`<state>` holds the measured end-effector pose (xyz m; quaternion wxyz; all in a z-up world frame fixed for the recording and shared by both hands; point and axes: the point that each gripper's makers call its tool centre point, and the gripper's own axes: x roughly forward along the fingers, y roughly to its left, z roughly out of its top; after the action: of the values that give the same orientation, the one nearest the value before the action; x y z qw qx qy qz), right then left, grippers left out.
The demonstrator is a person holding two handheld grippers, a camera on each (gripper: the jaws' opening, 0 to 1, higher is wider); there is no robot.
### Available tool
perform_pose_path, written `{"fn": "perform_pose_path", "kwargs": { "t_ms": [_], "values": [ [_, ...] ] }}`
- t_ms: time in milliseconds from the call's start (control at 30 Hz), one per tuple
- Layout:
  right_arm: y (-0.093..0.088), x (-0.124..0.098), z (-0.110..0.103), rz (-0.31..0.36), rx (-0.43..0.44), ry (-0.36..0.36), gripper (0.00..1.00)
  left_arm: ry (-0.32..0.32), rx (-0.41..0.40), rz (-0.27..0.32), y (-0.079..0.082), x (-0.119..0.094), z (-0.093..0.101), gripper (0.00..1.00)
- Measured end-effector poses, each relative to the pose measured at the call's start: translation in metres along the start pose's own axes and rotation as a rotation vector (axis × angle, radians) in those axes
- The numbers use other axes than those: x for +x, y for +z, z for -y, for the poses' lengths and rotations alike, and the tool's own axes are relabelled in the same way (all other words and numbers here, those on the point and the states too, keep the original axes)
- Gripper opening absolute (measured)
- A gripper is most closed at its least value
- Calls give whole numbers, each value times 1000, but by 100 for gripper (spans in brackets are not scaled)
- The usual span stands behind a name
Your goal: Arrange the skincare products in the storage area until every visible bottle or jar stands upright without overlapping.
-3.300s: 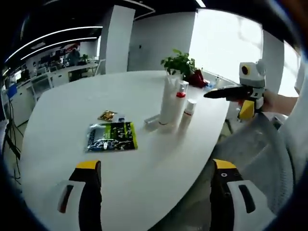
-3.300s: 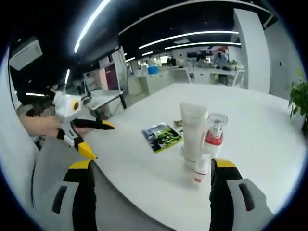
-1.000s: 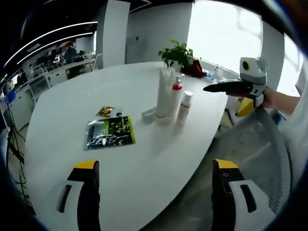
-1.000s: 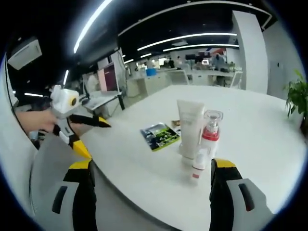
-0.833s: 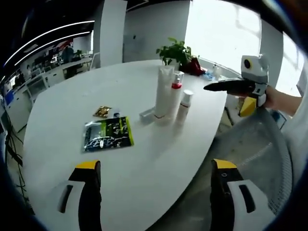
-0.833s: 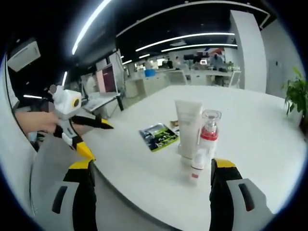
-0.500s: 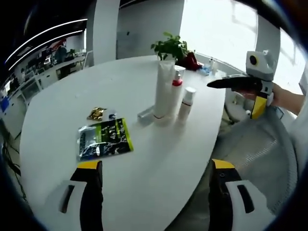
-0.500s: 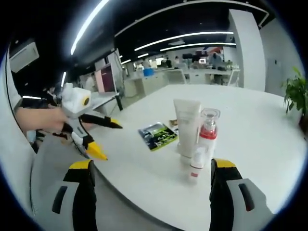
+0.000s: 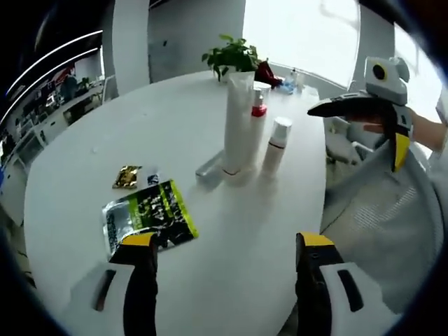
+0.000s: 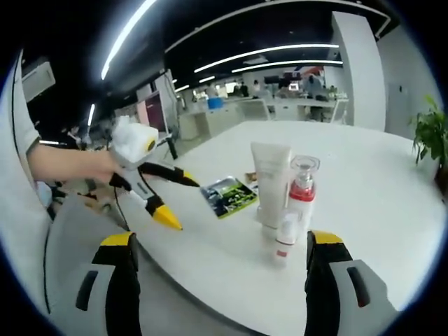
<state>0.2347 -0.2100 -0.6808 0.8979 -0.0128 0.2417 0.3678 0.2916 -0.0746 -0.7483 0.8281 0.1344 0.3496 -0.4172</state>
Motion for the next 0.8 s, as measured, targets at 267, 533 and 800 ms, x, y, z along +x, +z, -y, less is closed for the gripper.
{"fn": "perform_pose_path", "kwargs": {
  "t_ms": [267, 533, 800],
  "values": [
    [-1, 0, 1, -3, 14, 5, 99, -28, 87, -43, 8, 28, -16, 71],
    [-2, 0, 2, -2, 37, -2, 99, -57, 157, -54, 20, 67, -33, 63],
    [-2, 1, 3, -1, 52, -5, 99, -88, 209, -63, 32, 90, -33, 60]
  ]
}}
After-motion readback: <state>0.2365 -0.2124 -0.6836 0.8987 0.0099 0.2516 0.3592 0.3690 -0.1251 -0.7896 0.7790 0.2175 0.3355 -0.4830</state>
